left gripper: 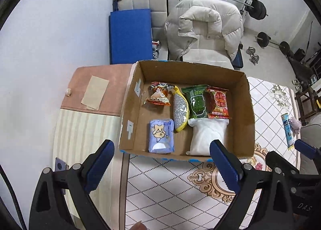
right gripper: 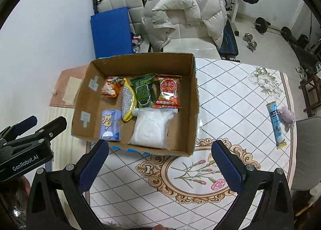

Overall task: Organize soft objects
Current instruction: 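Move both tools toward the blue tube and lavender cloth, then grasp the blue tube with the left tool while the right tool grasps the lavender cloth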

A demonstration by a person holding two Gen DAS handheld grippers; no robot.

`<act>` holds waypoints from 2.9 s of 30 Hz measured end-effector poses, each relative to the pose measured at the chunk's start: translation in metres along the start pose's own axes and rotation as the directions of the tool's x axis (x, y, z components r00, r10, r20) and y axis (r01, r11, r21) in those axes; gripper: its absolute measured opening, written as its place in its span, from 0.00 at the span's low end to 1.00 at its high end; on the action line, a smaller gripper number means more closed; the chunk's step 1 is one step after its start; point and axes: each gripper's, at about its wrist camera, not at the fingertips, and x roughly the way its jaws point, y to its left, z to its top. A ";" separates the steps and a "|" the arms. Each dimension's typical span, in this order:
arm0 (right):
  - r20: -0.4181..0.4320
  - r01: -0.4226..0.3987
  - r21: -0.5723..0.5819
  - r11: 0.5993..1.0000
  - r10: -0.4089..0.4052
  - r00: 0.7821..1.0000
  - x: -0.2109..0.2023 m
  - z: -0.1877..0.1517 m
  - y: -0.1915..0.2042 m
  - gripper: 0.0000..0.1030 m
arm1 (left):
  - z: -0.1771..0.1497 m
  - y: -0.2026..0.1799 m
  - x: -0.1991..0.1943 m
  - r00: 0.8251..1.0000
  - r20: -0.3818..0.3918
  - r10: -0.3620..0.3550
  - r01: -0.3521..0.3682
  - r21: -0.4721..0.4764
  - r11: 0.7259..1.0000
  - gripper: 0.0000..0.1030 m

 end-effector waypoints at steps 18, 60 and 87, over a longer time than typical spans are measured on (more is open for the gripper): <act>-0.022 0.009 0.216 0.976 -0.004 1.000 -0.016 -0.022 -0.154 1.00 | -0.005 -0.147 0.013 0.993 -0.071 -0.097 0.104 0.099 0.990 0.95; -0.346 0.136 0.166 0.977 -0.071 0.935 0.130 0.033 -0.531 1.00 | -0.028 -0.522 0.227 0.877 -0.481 -0.009 0.213 0.369 0.905 0.16; -0.354 0.028 -0.004 1.000 -0.027 0.935 0.125 0.038 -0.352 0.18 | 0.036 -0.352 0.130 0.886 -0.395 -0.243 0.347 0.216 0.913 0.16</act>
